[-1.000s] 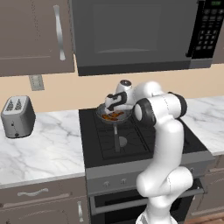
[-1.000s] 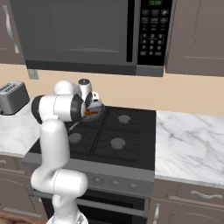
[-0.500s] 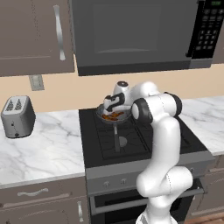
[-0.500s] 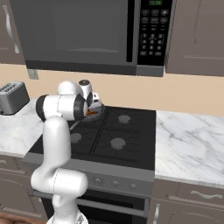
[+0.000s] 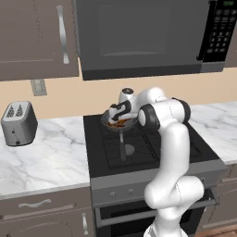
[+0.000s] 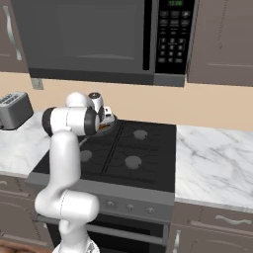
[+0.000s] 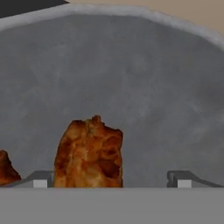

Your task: Take the chicken drumsticks from the pan and place one on each plate on the dining counter.

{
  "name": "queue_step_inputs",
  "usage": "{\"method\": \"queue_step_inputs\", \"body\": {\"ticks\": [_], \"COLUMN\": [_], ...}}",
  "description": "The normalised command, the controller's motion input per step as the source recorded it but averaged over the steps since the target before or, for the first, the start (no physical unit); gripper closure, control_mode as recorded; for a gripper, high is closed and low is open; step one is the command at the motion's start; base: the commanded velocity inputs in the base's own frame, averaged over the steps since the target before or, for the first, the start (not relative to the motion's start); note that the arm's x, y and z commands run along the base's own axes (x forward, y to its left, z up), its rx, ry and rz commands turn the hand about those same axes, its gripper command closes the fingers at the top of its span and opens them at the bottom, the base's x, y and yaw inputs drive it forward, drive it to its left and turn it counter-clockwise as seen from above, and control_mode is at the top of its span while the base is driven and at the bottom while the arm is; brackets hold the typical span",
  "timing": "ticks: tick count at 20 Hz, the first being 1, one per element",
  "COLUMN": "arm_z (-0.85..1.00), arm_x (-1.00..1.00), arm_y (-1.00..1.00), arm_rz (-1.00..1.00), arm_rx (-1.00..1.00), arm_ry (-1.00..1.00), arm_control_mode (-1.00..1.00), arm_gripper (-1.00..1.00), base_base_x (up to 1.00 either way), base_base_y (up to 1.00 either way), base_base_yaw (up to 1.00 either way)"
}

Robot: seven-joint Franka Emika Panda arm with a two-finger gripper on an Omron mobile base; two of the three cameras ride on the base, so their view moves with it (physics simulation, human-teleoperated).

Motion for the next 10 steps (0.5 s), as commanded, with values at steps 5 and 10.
{"method": "queue_step_inputs", "body": {"ticks": [5, 10], "arm_z": [-0.19, -0.28], "arm_x": [0.1, 0.0], "arm_y": [0.0, 0.0], "arm_rz": [0.04, 0.05], "arm_rx": [0.0, 0.0], "arm_ry": [0.02, 0.12], "arm_control_mode": [-1.0, -1.0], "arm_gripper": [-1.0, -1.0], "base_base_x": [0.0, 0.0], "base_base_y": [0.0, 0.0], "base_base_yaw": [0.0, 0.0]}}
